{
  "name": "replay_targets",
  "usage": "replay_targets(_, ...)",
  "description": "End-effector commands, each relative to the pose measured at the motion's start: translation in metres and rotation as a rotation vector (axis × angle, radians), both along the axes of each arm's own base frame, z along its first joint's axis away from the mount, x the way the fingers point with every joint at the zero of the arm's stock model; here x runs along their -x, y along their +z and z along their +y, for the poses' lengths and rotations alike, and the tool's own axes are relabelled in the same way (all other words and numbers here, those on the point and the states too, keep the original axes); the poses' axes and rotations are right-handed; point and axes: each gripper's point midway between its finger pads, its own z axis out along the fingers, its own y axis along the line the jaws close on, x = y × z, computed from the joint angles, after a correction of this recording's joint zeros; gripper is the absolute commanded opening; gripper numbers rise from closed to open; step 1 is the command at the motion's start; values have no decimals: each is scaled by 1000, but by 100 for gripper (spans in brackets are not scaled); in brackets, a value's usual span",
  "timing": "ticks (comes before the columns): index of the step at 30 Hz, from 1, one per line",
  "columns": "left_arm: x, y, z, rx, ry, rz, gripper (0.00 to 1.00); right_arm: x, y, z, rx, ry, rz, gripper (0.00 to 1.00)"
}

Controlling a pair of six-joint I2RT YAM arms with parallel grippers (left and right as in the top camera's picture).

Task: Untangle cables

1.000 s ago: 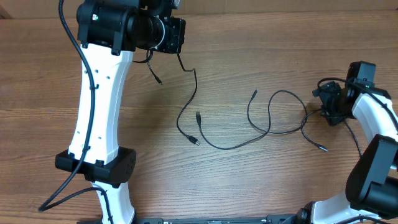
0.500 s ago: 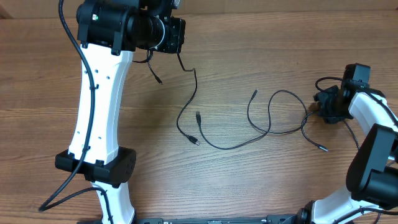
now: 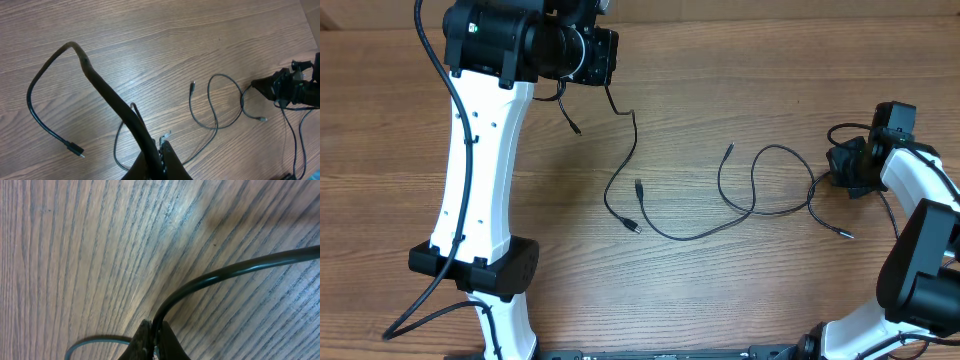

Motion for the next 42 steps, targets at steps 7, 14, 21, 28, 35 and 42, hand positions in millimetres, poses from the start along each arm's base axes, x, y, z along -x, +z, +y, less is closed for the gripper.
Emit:
replay_targets(7, 0, -1, -3, -14, -22, -11, 4, -61, 72, -21, 169, 215, -176, 4)
replay_targets(14, 0, -1, -3, -14, -22, -10, 4, -111, 243, -68, 368, 220, -450, 4)
replay_targets(21, 0, -1, -3, -14, -23, -11, 4, -93, 308, -93, 421, 155, -494, 4)
replay_targets(28, 1, -2, -3, -15, -23, -7, 4, -61, 264, -94, 371, 134, -278, 15)
replay_targets(35, 1, -2, -3, -15, -24, -7, 4, -51, 220, -40, 216, 462, -163, 60)
replay_targets(42, 2, -2, -5, -15, -27, -7, 4, -40, 145, -20, 118, 523, -16, 67)
